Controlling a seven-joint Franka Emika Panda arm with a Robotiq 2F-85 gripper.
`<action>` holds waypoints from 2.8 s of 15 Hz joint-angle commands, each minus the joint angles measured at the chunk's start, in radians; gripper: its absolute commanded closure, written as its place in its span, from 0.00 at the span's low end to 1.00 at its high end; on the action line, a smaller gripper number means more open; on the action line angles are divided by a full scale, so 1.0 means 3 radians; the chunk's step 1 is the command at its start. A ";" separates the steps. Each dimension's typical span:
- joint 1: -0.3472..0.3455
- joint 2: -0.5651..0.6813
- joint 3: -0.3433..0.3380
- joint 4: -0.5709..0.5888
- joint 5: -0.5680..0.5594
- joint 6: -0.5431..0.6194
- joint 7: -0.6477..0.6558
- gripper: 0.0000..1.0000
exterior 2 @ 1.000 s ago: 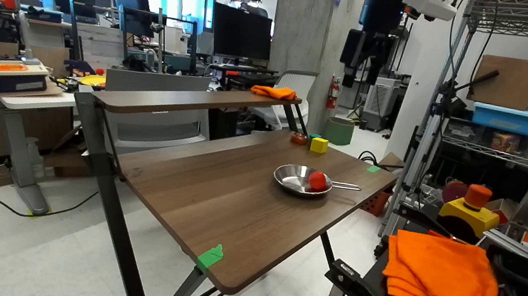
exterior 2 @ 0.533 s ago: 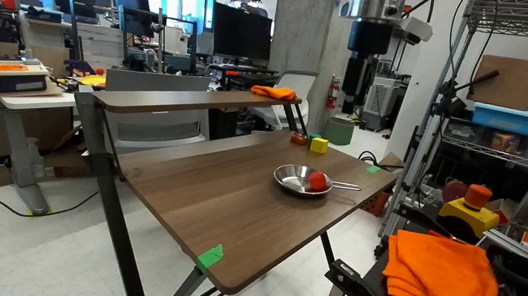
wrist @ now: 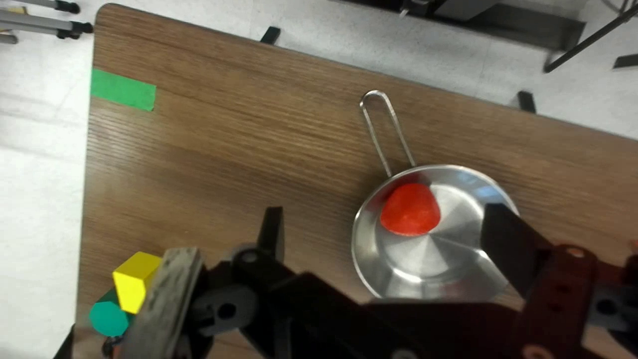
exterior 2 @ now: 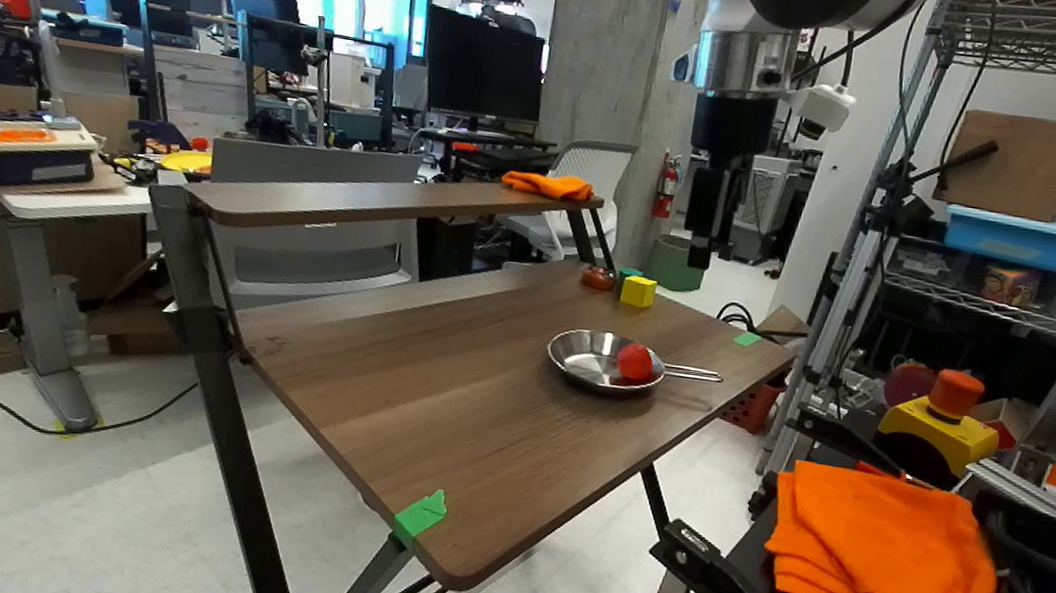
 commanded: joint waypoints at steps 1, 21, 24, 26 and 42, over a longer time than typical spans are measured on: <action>0.0096 0.0108 -0.0134 0.0005 -0.0435 0.0433 0.0780 0.00; -0.0108 0.0382 0.0344 0.0048 0.0588 0.0607 0.0249 0.00; -0.0134 0.0404 0.0374 0.0058 0.0663 0.0518 0.0068 0.00; -0.0148 0.0417 0.0362 0.0054 0.0660 0.0486 -0.0021 0.00; 0.0025 0.0860 0.0001 0.0298 0.0098 0.0392 0.0365 0.00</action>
